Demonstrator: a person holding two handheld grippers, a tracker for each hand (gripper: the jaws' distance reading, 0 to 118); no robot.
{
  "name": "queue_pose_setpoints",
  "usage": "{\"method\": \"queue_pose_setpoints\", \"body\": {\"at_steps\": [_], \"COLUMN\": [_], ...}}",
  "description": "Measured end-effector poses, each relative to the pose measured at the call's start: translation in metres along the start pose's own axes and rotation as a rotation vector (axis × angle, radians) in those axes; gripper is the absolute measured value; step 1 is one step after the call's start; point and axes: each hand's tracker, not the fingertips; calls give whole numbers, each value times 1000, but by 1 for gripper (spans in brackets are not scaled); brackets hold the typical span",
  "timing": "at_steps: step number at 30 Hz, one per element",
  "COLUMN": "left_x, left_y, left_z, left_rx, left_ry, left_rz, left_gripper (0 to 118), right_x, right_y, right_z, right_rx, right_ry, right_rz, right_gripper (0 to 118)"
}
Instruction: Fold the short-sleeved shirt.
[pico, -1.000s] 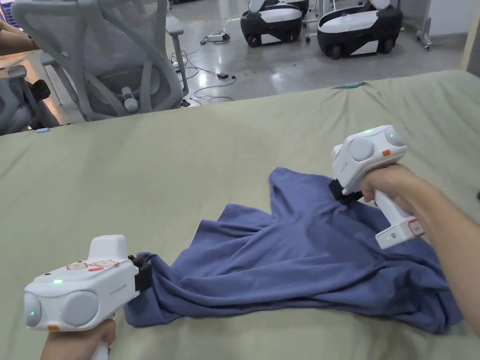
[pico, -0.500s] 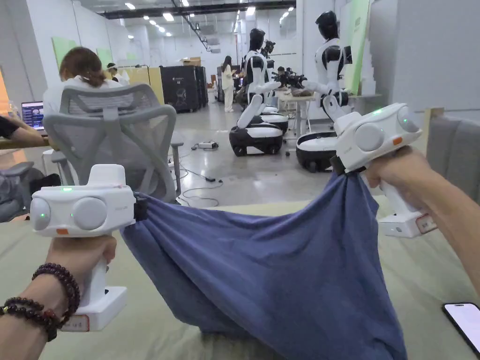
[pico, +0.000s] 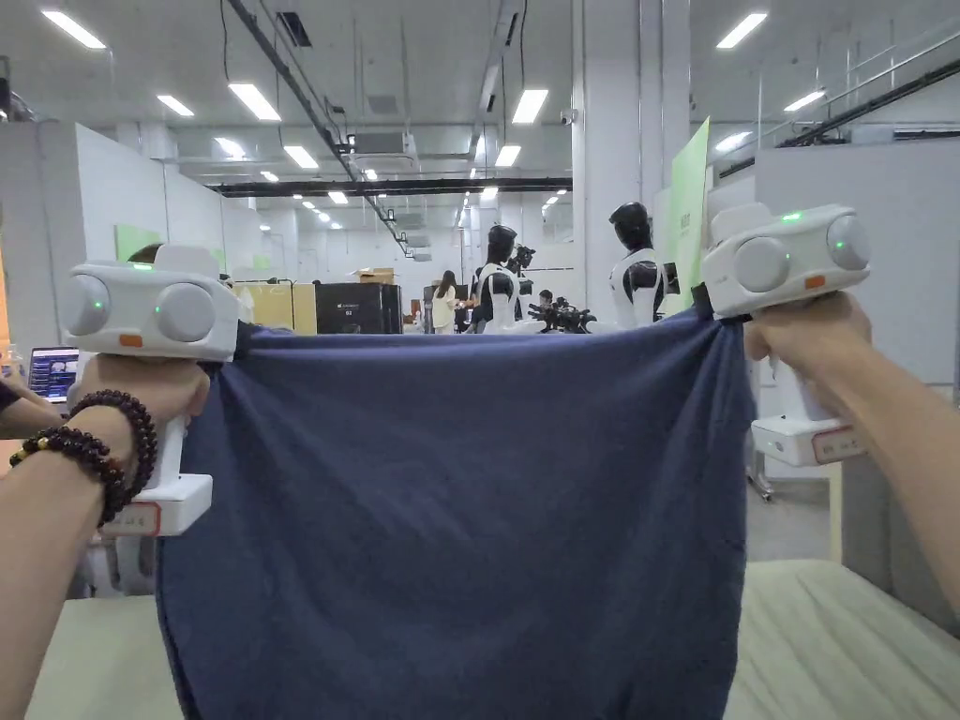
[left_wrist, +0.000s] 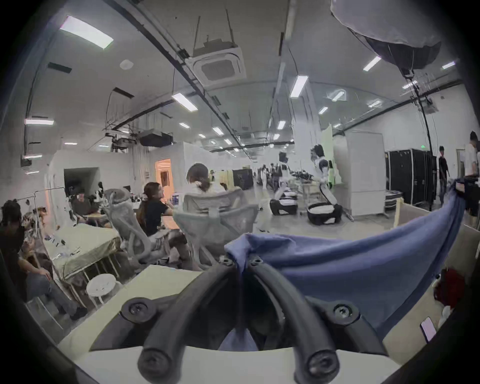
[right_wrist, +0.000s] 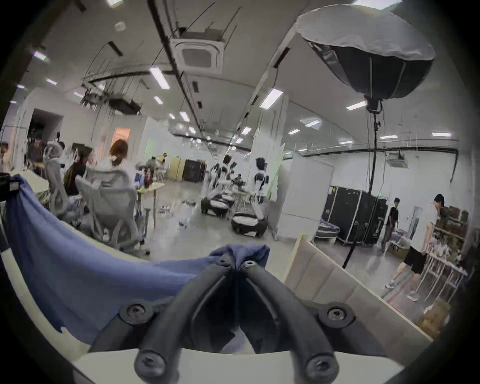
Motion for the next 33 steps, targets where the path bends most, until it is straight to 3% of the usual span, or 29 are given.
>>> {"method": "queue_pose_setpoints", "body": {"at_steps": [8,21,23,29,33], "left_x": [6,31,26,18,4], "left_y": [-14,-146,-152,-160,-196], "left_z": [-29,-69,-67,-25,33], "left_rx": [39,-123,-122,-109,-127], "left_ry": [-21,-79,-104,-104,-125], "left_rz": [25,24,82,58,96], "left_gripper": [3,3,3,3,3], "right_x": [5,-14,-13,-11,-11], "right_y": [-11,-119,-125,-145,-188], "right_z": [-28,-66,-66,-15,51], "right_rx": [24,-118,-148,-106,-111], "right_ry": [-5,26,35,77,106], "right_rz": [-88,-94,-103,-101,-27], "right_gripper": [1,1,1,1,1]}}
